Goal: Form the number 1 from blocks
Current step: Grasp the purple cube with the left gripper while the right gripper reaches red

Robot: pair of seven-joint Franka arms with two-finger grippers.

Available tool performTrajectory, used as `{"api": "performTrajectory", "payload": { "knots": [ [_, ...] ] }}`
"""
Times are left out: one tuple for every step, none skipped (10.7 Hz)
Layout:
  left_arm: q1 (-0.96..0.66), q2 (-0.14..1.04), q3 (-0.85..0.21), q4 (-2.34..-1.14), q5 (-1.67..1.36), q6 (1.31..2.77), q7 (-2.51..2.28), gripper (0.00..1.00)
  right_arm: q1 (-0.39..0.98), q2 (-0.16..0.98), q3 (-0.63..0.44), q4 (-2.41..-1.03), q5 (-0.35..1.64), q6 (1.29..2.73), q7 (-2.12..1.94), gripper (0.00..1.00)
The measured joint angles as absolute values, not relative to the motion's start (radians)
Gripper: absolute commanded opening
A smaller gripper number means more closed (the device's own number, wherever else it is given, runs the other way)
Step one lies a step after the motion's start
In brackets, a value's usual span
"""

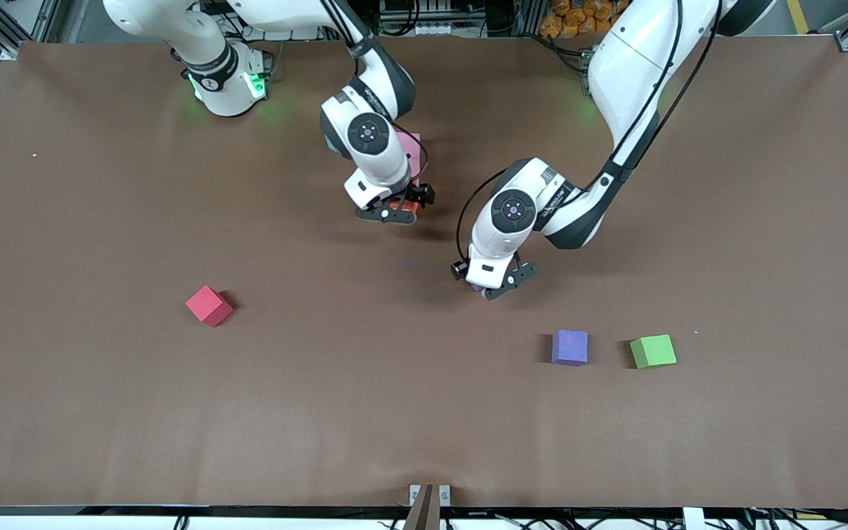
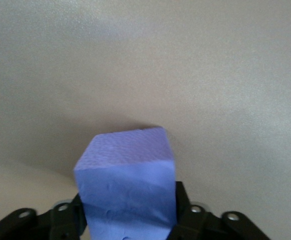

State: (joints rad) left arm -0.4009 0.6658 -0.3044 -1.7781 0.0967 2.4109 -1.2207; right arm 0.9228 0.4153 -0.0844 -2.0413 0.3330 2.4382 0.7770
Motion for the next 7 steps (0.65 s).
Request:
{"api": "performTrajectory", "payload": {
  "knots": [
    [-0.403,0.666,-0.304,-1.776,0.118,2.411,-1.198,0.0,0.882,0.373,-0.086,-2.044,0.332,2.403,0.769,1.0],
    [-0.406,0.666,-0.304,-1.774,0.143,2.412,-1.182,0.0,0.83,0.328,-0.087,-2.051,0.332,2.36,0.741,1.0],
    [-0.41,0.666,-0.304,-1.772,0.155,2.413,-1.163,0.0,0.766,0.281,-0.09,-2.057,0.331,2.316,0.696,1.0],
    [-0.416,0.665,-0.304,-1.767,0.159,2.414,-1.133,0.0,0.69,0.243,-0.091,-2.062,0.331,2.285,0.636,1.0],
    [-0.427,0.665,-0.306,-1.758,0.161,2.416,-1.094,0.0,0.611,0.219,-0.092,-2.062,0.331,2.274,0.561,1.0],
    [-0.445,0.663,-0.307,-1.747,0.161,2.416,-1.055,0.0,0.53,0.207,-0.094,-2.056,0.33,2.274,0.49,1.0],
    [-0.469,0.662,-0.307,-1.735,0.162,2.417,-1.021,0.0,0.449,0.206,-0.095,-2.041,0.331,2.274,0.45,1.0]
  ]
}}
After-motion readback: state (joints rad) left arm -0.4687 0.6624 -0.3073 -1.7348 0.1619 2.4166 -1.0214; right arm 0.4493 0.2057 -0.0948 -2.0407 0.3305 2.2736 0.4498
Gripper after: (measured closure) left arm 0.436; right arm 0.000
